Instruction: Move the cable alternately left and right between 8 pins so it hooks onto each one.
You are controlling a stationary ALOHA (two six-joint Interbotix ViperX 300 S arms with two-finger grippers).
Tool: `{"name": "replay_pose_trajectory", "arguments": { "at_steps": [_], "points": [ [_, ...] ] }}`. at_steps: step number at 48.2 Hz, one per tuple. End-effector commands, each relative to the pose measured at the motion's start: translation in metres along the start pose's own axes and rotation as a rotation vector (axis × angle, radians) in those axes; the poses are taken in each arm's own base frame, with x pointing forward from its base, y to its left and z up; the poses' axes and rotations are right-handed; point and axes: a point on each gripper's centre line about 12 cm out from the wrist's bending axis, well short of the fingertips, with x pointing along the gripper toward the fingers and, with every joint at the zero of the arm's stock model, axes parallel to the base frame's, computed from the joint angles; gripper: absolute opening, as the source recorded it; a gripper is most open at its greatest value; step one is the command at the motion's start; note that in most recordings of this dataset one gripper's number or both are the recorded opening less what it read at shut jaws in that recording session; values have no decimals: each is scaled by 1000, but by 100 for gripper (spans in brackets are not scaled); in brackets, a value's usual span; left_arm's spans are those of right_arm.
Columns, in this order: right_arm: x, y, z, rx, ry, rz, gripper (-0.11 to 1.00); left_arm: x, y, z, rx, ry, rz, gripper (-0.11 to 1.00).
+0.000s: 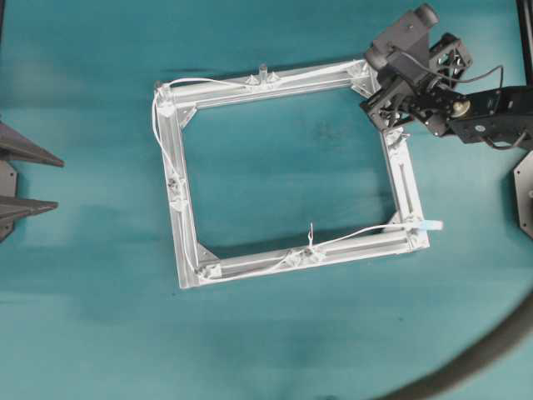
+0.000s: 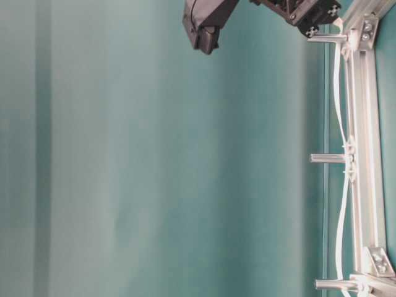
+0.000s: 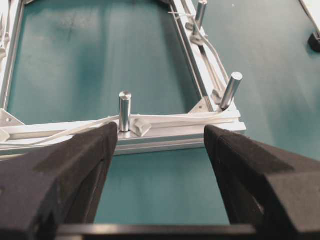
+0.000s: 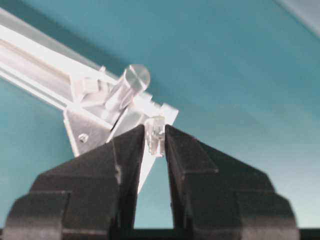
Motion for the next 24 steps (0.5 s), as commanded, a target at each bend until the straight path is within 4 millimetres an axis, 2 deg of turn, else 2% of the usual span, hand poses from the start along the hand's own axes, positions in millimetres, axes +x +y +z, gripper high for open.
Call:
{"name": "replay_pose_trajectory", "arguments": {
  "at_steps": [1, 9, 24],
  "points": [
    [-5, 1, 2, 49, -8, 29, 17, -1, 0, 11, 4, -26, 2, 73],
    [-10, 6, -2, 116, 28, 103, 17, -1, 0, 11, 4, -26, 3, 73],
    [-12, 17, -14, 113, 71, 220, 16, -1, 0, 11, 4, -26, 3, 73]
  ]
}}
